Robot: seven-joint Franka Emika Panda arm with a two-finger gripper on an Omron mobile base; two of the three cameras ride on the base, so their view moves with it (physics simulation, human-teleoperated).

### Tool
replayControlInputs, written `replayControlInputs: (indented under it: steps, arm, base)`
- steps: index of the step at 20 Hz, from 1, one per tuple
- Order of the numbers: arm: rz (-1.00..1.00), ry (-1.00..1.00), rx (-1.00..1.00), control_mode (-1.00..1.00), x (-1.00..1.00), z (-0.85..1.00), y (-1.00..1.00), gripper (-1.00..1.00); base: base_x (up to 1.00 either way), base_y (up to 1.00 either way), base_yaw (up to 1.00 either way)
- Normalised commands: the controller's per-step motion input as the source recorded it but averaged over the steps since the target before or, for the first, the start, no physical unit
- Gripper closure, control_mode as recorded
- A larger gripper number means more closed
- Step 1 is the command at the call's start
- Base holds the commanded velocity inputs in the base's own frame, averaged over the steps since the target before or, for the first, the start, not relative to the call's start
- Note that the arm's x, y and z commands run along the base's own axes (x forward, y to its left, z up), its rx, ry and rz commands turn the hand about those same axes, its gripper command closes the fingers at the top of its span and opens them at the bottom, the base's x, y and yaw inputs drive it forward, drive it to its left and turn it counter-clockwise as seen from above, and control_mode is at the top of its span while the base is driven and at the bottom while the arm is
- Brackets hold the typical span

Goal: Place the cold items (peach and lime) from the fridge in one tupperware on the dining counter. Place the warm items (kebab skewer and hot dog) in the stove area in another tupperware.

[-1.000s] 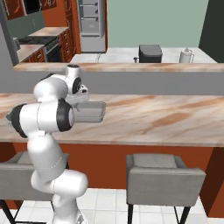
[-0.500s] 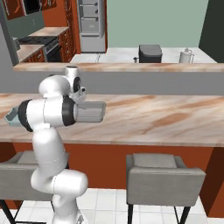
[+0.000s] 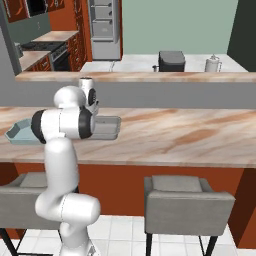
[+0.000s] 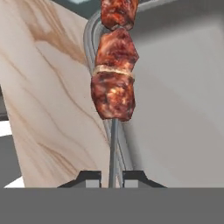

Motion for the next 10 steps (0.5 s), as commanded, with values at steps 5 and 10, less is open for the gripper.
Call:
replayControlInputs:
  steps: [5,10]
  arm:
    - [0.08,0.05,-0.03,-1.00,0.52,-0.25,0.00,1.00]
    - [0.04,0.07,-0.02,-1.00,0.57,-0.25,0.00,1.00]
  base:
    - [0.00,0.00,0.00]
    - [0.00,0.00,0.00]
